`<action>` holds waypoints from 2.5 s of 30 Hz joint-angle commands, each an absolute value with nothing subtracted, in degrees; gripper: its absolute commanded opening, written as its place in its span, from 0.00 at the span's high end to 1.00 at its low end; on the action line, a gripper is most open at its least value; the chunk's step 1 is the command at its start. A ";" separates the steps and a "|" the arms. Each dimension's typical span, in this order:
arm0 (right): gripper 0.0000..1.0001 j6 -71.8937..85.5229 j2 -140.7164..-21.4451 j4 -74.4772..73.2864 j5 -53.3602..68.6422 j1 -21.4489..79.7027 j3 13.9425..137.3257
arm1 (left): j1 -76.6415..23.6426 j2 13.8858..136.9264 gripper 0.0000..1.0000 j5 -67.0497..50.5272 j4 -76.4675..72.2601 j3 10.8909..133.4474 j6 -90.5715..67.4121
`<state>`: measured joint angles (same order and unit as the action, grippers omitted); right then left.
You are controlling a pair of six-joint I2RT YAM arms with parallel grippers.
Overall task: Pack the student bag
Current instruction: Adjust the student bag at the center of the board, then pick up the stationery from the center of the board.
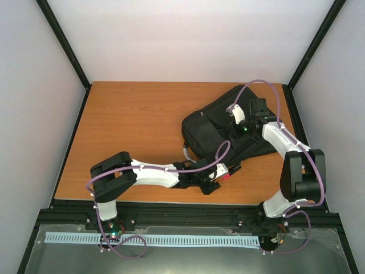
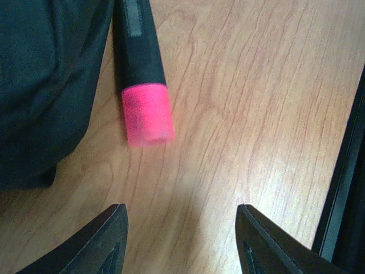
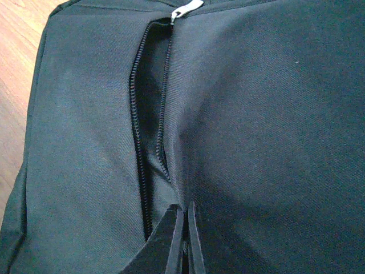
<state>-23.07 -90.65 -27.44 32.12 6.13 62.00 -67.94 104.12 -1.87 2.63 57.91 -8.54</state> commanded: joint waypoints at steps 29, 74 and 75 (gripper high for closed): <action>0.97 -23.35 -92.45 -29.85 34.30 5.98 63.37 | -68.47 117.81 0.54 9.65 11.95 72.97 -8.90; 0.97 -22.41 -92.18 -30.29 36.54 5.98 63.26 | -68.91 103.04 0.42 9.69 37.91 65.49 -21.22; 0.97 -22.27 -91.80 -30.22 36.72 5.98 63.28 | -68.85 103.78 0.42 9.70 38.07 66.36 -20.85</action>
<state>-22.90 -92.20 -27.79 33.30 5.76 62.54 -68.64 101.10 8.51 34.52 62.33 -22.61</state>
